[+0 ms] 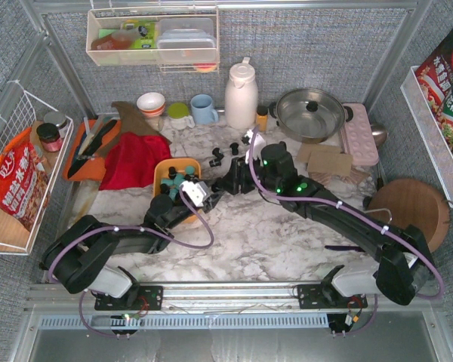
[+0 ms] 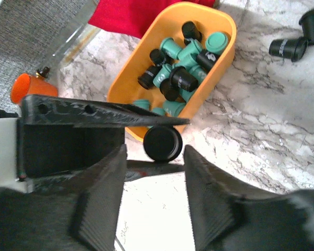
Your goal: Mix the coffee capsules in the storage basket
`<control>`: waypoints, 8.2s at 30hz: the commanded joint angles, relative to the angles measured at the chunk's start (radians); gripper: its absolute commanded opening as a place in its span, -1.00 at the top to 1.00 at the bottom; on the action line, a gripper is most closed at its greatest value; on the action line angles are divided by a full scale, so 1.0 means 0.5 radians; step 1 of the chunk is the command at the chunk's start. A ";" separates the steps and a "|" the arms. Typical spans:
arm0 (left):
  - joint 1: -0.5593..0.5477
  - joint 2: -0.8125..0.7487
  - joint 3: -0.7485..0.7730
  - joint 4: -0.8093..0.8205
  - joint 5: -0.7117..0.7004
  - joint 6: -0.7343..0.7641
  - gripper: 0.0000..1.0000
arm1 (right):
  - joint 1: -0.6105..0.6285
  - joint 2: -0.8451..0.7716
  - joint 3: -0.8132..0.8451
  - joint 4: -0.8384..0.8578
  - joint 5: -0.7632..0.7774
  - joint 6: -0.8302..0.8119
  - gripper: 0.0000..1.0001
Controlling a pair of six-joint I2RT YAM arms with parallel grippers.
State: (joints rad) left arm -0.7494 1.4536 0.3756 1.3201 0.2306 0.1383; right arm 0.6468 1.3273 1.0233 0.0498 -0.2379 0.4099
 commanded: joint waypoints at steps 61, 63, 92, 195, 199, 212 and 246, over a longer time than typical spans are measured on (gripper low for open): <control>0.267 -0.113 0.469 -1.297 -1.310 -1.142 -0.67 | -0.601 1.699 1.631 -0.749 0.141 -0.608 0.63; 0.269 -0.097 0.474 -1.222 -1.125 -1.025 -0.67 | -0.577 1.446 1.312 -0.560 0.131 -0.567 0.63; -0.184 -0.057 -0.053 -0.075 -0.009 0.492 -0.79 | 0.033 -0.167 -0.203 -0.116 -0.075 -0.188 0.61; -0.330 -0.926 0.124 -2.083 -1.957 -1.167 -0.52 | -0.168 1.700 1.531 -0.598 0.708 -0.503 -0.69; -0.330 -1.006 0.104 -2.111 -1.953 -1.224 -0.52 | -0.166 1.889 1.698 -0.538 0.740 -0.191 -0.99; -0.330 -1.301 -0.024 -2.072 -1.828 -1.246 -0.52 | -0.122 2.275 2.103 -0.826 0.982 0.210 -0.98; -0.332 -1.214 -0.144 -1.601 -1.446 -0.995 -0.48 | -0.155 1.255 0.951 -0.454 0.675 -0.204 0.23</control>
State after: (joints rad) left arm -0.9138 0.8185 0.3023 0.3923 -0.5770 -0.4179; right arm 0.5728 2.0747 1.6165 -0.2417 0.1669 0.3931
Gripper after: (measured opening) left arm 0.743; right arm 0.543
